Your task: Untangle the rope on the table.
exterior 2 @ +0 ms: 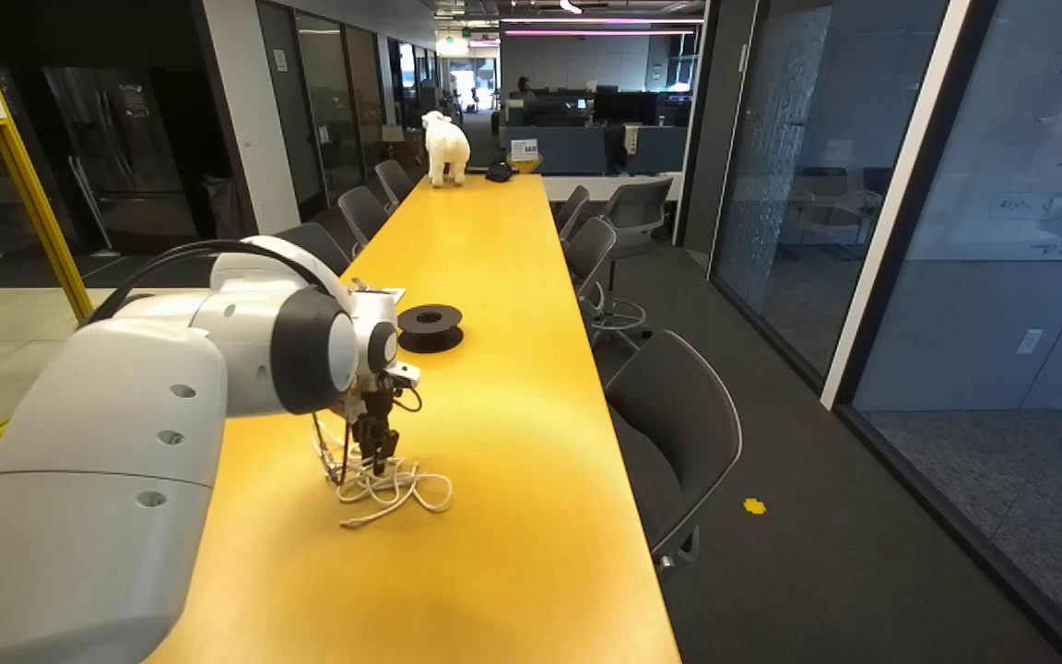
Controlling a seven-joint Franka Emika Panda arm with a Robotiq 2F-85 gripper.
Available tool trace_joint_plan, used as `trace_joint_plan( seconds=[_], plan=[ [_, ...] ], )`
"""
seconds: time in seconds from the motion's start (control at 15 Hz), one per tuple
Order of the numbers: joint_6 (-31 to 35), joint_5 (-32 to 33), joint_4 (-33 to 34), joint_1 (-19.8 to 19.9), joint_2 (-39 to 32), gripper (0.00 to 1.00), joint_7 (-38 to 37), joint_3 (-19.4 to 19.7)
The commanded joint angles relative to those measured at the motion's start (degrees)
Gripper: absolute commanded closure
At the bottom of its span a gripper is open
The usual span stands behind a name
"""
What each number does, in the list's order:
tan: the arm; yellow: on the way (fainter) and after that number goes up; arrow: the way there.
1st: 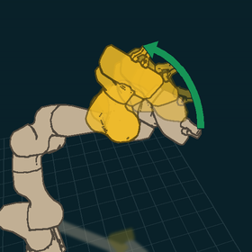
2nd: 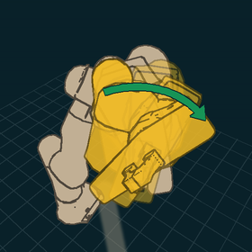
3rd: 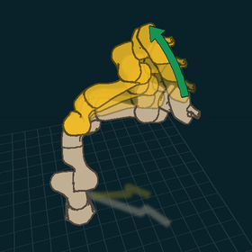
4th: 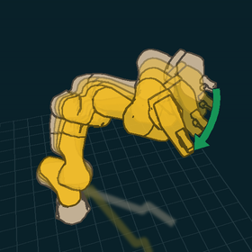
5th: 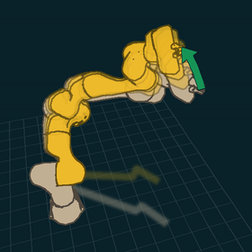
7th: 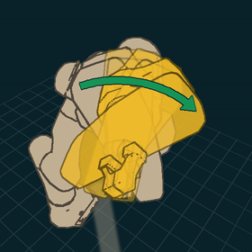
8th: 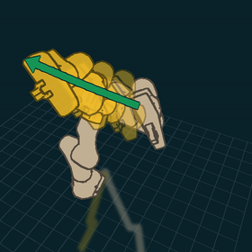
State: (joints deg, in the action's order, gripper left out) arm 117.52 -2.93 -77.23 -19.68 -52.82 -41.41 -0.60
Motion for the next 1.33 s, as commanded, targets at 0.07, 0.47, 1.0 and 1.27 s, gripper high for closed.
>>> trace_joint_plan(
  seconds=[0.07,0.47,1.0,1.27],
  plan=[
    [-4.22,-0.57,4.21,1.54,-1.87,0.9,2.62,-1.1],
    [-8.31,1.58,4.6,3.25,-1.6,0.91,7.43,0.43],
    [-19.7,12.52,-1.53,8.2,9.35,0.93,17.88,7.21],
    [-19.53,14.01,-5.84,11.54,18.6,0.91,18.52,8.32]
  ],
)
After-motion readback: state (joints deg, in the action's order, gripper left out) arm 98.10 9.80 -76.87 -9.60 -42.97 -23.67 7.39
